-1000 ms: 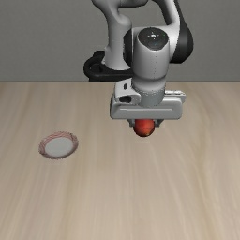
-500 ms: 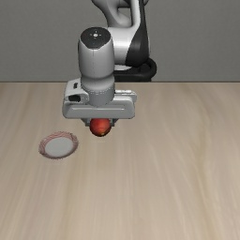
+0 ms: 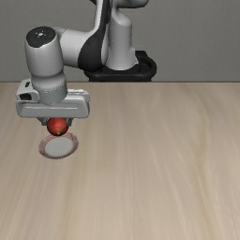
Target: Pick the onion and place it on the plate
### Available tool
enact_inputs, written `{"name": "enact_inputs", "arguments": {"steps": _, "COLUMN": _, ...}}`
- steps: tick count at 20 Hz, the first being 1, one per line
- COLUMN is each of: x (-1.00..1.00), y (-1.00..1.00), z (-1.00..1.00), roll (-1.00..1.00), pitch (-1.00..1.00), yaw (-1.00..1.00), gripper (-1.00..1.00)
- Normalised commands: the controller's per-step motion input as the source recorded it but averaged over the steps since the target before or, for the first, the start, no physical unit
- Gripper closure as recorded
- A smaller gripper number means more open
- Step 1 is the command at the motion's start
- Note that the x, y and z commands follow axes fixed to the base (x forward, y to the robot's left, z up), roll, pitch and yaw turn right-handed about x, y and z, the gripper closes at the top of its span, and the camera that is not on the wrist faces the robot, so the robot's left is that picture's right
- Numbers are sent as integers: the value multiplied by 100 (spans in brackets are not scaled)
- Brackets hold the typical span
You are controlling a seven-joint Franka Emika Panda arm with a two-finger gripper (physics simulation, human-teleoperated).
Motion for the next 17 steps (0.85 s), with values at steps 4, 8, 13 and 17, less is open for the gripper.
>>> {"name": "enact_inputs", "arguments": {"steps": 4, "x": -75, "y": 25, "z": 0, "roll": 0, "pitch": 0, "yaw": 0, "gripper": 100}}
{"name": "enact_inputs", "arguments": {"steps": 8, "x": 0, "y": 0, "z": 0, "roll": 0, "pitch": 0, "yaw": 0, "gripper": -100}}
{"name": "enact_inputs", "arguments": {"steps": 13, "x": 0, "y": 0, "z": 0, "roll": 0, "pitch": 0, "yaw": 0, "gripper": -100}}
{"name": "enact_inputs", "arguments": {"steps": 17, "x": 0, "y": 0, "z": 0, "roll": 0, "pitch": 0, "yaw": 0, "gripper": -100}}
